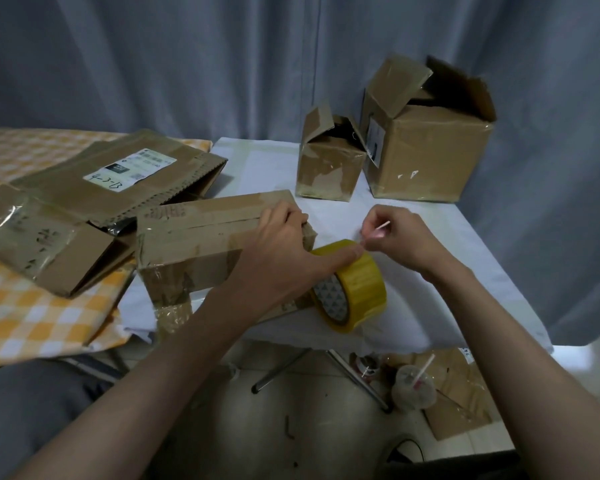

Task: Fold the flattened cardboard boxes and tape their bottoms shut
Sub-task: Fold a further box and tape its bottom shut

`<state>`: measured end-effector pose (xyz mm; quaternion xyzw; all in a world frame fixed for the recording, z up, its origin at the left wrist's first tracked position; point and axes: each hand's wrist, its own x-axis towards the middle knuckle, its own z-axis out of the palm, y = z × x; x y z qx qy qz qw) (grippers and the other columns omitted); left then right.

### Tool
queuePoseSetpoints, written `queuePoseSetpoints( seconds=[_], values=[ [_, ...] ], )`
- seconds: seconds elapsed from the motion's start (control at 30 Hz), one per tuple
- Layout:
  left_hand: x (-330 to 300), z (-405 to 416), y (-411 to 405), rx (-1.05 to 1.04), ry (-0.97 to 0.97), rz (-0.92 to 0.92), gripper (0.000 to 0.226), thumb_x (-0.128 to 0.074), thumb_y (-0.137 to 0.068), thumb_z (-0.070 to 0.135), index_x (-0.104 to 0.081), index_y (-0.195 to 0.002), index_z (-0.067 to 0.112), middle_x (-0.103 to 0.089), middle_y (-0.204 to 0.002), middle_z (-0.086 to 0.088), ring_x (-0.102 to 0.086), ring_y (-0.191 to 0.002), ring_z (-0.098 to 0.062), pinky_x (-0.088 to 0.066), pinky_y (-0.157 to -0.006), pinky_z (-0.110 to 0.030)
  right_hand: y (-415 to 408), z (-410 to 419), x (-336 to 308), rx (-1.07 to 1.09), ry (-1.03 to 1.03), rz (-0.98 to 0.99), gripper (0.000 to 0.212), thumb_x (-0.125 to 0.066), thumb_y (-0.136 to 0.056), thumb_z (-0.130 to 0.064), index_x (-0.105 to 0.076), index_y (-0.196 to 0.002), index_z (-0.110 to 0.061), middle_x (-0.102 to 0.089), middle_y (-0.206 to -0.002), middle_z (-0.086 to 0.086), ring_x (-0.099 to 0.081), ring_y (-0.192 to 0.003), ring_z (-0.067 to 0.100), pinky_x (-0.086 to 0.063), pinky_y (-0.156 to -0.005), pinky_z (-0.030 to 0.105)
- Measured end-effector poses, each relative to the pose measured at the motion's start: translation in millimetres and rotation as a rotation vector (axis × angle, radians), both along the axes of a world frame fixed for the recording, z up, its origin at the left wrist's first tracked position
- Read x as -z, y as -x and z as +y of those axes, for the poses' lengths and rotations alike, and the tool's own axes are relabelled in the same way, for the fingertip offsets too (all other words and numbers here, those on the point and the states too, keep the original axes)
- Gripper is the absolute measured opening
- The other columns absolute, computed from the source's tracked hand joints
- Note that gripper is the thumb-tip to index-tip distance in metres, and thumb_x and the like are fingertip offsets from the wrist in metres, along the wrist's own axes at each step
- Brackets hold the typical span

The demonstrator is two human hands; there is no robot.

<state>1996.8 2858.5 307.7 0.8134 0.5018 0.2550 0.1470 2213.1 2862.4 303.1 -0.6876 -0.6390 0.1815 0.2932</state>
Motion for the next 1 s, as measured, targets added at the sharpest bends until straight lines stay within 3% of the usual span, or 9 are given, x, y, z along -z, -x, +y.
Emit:
queuePoseSetpoints(
  seconds=[0.17,0.27,0.33,0.4,0.5,0.63,0.83,1.0],
  values=[
    [0.7,-0.5,0.2,0.010,-0.003,0.008,0.113,-0.037,-0.062,0.096,-0.047,-0.140,0.014,-0.043,-0.126,0.009,-0.034,-0.121,-0.009,-0.029,-0.092,-0.024,2.8,0.1,13.1,0.051,0.082,-0.151,0.007,-0.069,-0.083,-0.005,-0.075,-0.079,-0.003,-0.064,-0.070,-0.006,-0.055,-0.063,-0.001,-0.039,-0.054,0.005],
    [1.4,-0.3,-0.2,-0.001,-0.001,0.008,0.105,-0.044,-0.070,0.090,-0.045,-0.142,0.014,-0.043,-0.129,0.007,-0.035,-0.123,-0.010,-0.032,-0.095,-0.026,15.9,-7.4,-0.6,0.129,0.127,0.158,0.026,-0.069,-0.092,-0.032,-0.079,-0.082,-0.011,-0.073,-0.075,0.002,-0.062,-0.067,0.008,-0.047,-0.060,0.018],
    [1.0,-0.8,-0.8,-0.007,0.006,0.022,0.103,-0.045,-0.072,0.088,-0.043,-0.144,0.014,-0.042,-0.131,0.006,-0.034,-0.124,-0.011,-0.036,-0.097,-0.029,29.9,-12.6,-14.8,0.129,0.275,0.399,0.044,-0.058,-0.094,-0.053,-0.079,-0.090,-0.015,-0.076,-0.087,0.006,-0.067,-0.077,0.017,-0.051,-0.067,0.026],
    [0.6,-1.0,-1.5,-0.010,0.000,0.043,0.103,-0.043,-0.073,0.088,-0.042,-0.145,0.014,-0.042,-0.131,0.005,-0.035,-0.123,-0.012,-0.037,-0.096,-0.030,40.0,-15.5,-23.8,0.096,0.430,0.500,0.050,-0.057,-0.092,-0.060,-0.078,-0.099,-0.015,-0.076,-0.098,0.007,-0.071,-0.090,0.020,-0.056,-0.077,0.029],
    [0.0,-1.0,-2.2,-0.013,-0.018,0.044,0.103,-0.044,-0.073,0.088,-0.043,-0.144,0.014,-0.042,-0.128,0.006,-0.036,-0.120,-0.012,-0.034,-0.093,-0.027,46.6,-18.3,-28.9,0.061,0.509,0.555,0.039,-0.068,-0.089,-0.047,-0.075,-0.108,-0.014,-0.075,-0.107,0.008,-0.071,-0.094,0.019,-0.058,-0.082,0.031],
    [-1.6,-1.2,-1.7,-0.018,-0.022,0.039,0.101,-0.046,-0.073,0.086,-0.044,-0.143,0.013,-0.043,-0.127,0.006,-0.035,-0.120,-0.012,-0.035,-0.096,-0.028,48.5,-18.9,-28.0,0.098,0.522,0.612,0.037,-0.074,-0.084,-0.036,-0.073,-0.112,-0.012,-0.075,-0.109,0.010,-0.070,-0.106,0.028,-0.054,-0.097,0.047],
    [-3.2,-1.4,-1.2,-0.012,-0.045,0.035,0.097,-0.046,-0.074,0.086,-0.049,-0.136,0.012,-0.044,-0.121,0.004,-0.037,-0.117,-0.014,-0.038,-0.098,-0.032,56.8,-25.4,-32.8,0.149,0.485,0.693,0.032,-0.075,-0.085,-0.025,-0.072,-0.110,-0.005,-0.076,-0.100,0.014,-0.073,-0.095,0.030,-0.058,-0.090,0.045],
    [-5.0,-1.1,1.2,0.009,-0.058,0.045,0.096,-0.045,-0.074,0.088,-0.053,-0.132,0.011,-0.045,-0.119,0.003,-0.037,-0.115,-0.014,-0.038,-0.095,-0.032,60.4,-31.9,-36.8,0.143,0.456,0.784,0.024,-0.071,-0.089,-0.020,-0.073,-0.108,-0.005,-0.075,-0.105,0.017,-0.073,-0.096,0.027,-0.061,-0.083,0.038]
  ],
)
